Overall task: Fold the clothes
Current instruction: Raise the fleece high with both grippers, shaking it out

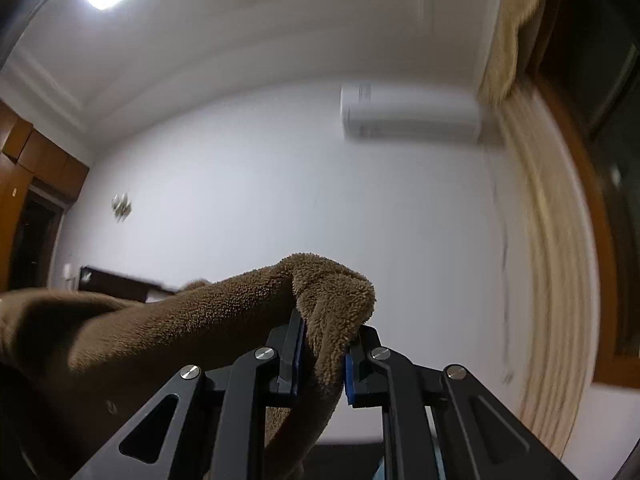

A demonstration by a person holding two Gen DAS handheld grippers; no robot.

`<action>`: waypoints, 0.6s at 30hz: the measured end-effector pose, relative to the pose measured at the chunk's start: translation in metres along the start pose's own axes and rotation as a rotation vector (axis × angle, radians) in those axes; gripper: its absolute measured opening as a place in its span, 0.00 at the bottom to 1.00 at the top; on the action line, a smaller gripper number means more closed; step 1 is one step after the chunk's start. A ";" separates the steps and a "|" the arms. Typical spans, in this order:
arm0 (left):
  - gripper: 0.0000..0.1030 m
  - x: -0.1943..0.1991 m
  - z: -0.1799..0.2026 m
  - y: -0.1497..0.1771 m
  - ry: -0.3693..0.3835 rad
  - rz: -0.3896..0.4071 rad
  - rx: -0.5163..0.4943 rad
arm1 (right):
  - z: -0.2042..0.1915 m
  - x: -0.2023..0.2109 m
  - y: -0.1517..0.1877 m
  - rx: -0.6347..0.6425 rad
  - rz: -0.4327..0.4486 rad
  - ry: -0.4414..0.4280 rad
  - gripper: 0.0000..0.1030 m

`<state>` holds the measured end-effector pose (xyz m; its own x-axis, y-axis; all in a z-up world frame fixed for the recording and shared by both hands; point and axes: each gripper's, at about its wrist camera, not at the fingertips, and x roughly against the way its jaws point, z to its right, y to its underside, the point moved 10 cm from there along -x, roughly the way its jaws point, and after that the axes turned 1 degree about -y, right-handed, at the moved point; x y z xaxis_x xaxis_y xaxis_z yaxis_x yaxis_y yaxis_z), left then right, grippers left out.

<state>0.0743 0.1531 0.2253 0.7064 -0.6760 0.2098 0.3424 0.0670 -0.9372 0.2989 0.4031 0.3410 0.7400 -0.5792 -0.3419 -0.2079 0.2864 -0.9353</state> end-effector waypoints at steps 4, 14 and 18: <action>0.27 0.043 0.007 -0.041 0.020 0.092 -0.026 | 0.022 0.017 -0.051 -0.029 0.098 0.059 0.15; 0.14 0.048 0.013 -0.022 0.032 0.055 -0.056 | 0.013 0.043 -0.109 0.012 0.218 0.101 0.15; 0.13 0.060 0.001 -0.031 0.002 0.112 -0.008 | 0.017 0.056 -0.117 0.045 0.254 0.134 0.15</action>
<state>0.1062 0.1114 0.2669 0.7385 -0.6664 0.1025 0.2559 0.1363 -0.9571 0.3751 0.3501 0.4327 0.5761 -0.5792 -0.5767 -0.3449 0.4674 -0.8140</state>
